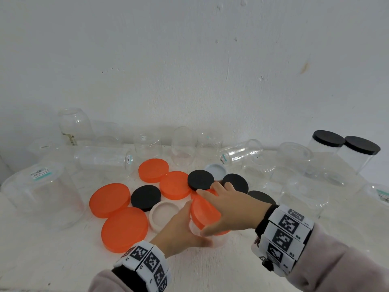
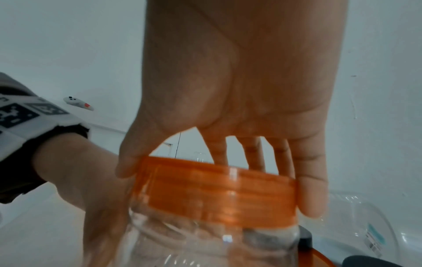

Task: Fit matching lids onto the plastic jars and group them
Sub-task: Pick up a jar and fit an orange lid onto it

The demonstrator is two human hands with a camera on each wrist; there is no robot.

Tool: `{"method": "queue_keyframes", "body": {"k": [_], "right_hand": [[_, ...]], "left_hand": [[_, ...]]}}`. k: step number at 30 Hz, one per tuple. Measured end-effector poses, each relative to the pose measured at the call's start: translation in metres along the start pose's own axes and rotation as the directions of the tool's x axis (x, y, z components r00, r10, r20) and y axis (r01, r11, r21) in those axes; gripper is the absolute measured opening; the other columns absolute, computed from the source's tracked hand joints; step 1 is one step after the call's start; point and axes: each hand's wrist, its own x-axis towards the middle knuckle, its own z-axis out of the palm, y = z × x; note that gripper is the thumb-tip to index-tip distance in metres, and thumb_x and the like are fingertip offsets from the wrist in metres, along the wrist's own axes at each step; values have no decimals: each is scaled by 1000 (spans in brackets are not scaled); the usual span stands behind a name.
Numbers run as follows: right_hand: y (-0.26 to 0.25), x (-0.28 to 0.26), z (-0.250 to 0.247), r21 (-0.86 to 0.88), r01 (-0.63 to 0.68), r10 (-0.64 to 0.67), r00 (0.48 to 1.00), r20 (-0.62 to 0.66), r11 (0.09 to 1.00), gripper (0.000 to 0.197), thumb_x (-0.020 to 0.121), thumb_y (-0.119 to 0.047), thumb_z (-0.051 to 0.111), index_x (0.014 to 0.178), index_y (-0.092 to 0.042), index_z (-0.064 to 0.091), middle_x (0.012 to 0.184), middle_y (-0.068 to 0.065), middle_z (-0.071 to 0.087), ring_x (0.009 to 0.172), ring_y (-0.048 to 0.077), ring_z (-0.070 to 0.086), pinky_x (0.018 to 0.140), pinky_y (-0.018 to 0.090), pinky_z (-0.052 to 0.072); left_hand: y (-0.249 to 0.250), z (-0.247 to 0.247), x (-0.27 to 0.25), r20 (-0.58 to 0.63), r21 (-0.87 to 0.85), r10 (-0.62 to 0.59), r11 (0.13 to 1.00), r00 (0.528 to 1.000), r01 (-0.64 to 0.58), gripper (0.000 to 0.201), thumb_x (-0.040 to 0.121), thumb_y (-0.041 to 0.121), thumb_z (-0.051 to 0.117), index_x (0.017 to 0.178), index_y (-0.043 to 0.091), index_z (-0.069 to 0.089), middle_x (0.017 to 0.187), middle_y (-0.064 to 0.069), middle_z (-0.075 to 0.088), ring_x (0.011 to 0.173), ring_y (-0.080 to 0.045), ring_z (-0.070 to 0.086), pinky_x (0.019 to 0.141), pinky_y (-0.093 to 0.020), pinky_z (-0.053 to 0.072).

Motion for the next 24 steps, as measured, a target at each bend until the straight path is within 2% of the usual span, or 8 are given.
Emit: {"method": "queue_keyframes", "body": {"k": [3,7,10,12,16,19,21,24], "right_hand": [[1,-2,4,-9,8,-8,1000,-29,1000,99,71,-80,50,147,-38,4,141,-3,21,123,26,22,88,36,39],[3,-5,8,29,21,-19,998,-65,999,99,71,-81,48,149,-38,4,142,-7,19,121,24,22,98,38,36],[4,-7,11,76,22,-15,995,-95,997,98,72,-80,50,149,-39,5,144,-10,17,122,24,22,103,40,32],[5,-8,14,145,20,-7,996,-89,989,97,74,-77,54,150,-40,4,146,-14,12,124,24,21,106,41,29],[7,-11,18,268,29,-5,996,-89,963,96,77,-73,56,151,-42,3,148,-19,7,128,21,20,108,39,29],[13,-8,16,332,36,-19,998,-56,943,92,79,-70,56,150,-42,6,146,-22,8,129,21,19,108,39,30],[20,-3,11,422,38,-29,999,-27,906,86,82,-67,56,150,-42,10,146,-22,14,133,19,18,110,39,29],[34,12,1,486,30,0,998,-61,874,81,83,-68,53,150,-39,19,145,-11,30,136,16,24,113,41,26]], "left_hand": [[0,0,0,3,-9,-2,1000,1000,2,96,57,44,87,121,60,18,121,33,41,111,9,45,87,-11,40],[2,0,0,9,14,0,1000,1000,0,106,58,46,86,130,56,8,118,36,36,107,11,45,76,-4,39],[5,0,-1,17,57,1,998,1000,-2,116,61,47,84,136,50,-4,128,28,31,117,1,42,92,-13,41],[8,0,-3,9,61,21,998,1000,-21,115,61,45,85,132,53,-5,135,24,28,124,-2,39,102,-22,41],[15,-1,-7,-23,-29,46,999,999,-46,103,61,42,86,126,60,8,129,36,24,119,6,39,92,-13,43],[17,-1,-7,-33,-59,38,997,999,-40,101,61,44,86,128,58,12,129,36,26,120,1,42,103,-26,44],[16,-2,-7,-39,-67,40,997,998,-42,102,58,45,87,129,58,14,131,33,30,121,-2,44,105,-29,44],[14,-4,-8,-70,-88,44,995,997,-50,105,54,45,89,129,58,17,132,32,34,121,1,46,102,-22,44]]}}
